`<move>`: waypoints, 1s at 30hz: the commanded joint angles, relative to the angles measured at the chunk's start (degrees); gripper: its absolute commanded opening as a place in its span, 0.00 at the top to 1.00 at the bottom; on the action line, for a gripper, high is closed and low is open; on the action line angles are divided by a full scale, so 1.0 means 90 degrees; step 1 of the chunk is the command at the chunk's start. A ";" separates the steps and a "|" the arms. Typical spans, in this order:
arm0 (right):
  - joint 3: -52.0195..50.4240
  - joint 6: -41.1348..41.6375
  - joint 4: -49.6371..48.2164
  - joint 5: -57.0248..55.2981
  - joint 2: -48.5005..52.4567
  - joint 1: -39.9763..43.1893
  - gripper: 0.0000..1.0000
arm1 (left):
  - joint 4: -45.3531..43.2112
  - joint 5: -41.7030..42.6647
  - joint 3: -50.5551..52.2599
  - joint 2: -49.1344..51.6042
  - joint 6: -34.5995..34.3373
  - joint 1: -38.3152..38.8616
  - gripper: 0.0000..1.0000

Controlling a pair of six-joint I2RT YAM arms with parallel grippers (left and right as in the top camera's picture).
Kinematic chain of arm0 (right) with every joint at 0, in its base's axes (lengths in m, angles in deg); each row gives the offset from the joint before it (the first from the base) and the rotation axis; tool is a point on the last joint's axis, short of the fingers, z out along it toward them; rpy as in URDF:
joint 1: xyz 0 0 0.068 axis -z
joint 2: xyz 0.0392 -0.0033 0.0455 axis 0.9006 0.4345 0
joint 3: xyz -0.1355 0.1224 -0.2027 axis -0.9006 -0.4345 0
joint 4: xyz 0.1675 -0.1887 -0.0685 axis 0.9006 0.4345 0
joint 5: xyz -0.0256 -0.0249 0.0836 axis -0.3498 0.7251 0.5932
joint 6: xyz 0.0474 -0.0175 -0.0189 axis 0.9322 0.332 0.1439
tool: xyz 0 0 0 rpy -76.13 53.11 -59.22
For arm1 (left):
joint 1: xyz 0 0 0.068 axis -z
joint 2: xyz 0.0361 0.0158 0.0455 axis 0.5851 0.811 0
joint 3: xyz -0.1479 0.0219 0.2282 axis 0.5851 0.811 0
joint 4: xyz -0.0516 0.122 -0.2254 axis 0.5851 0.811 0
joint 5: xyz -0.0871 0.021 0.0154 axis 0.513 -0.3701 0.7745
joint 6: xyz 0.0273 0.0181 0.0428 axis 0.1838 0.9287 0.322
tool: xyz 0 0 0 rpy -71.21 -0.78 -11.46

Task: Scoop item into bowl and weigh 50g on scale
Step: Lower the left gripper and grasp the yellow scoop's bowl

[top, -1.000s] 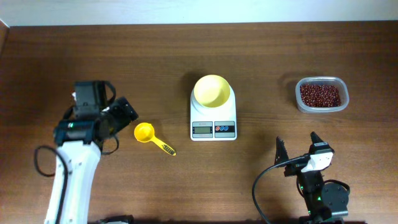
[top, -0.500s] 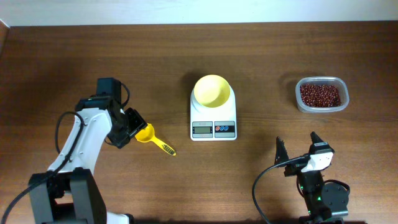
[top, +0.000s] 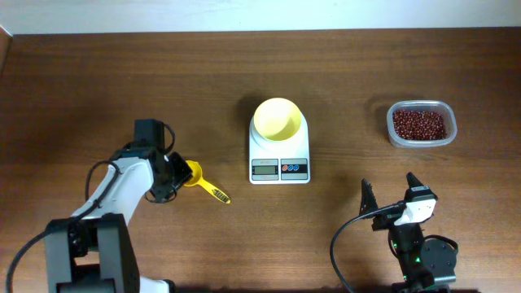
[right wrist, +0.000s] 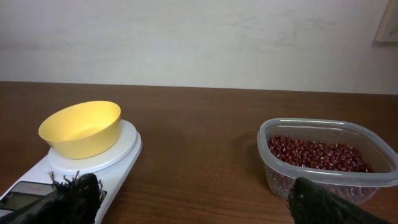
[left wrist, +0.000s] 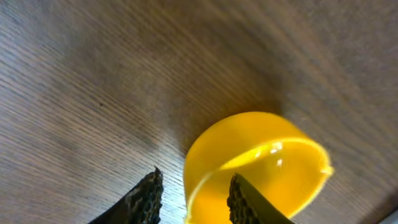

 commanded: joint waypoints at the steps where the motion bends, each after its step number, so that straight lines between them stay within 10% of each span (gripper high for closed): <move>1: -0.0046 -0.0049 0.0019 -0.0078 -0.0049 -0.0056 0.01 | -0.0204 -0.0095 0.0236 0.0056 -0.0024 0.0027 0.66; 13: -0.0046 -0.0049 0.0019 -0.0075 -0.0049 -0.0056 0.01 | -0.0593 -0.0109 0.0449 0.0056 -0.0024 0.0027 1.00; 30: -0.0046 -0.0049 0.0019 -0.0078 -0.0049 -0.0056 0.01 | -0.0321 0.0294 -0.0406 -0.0279 -0.0019 0.0024 1.00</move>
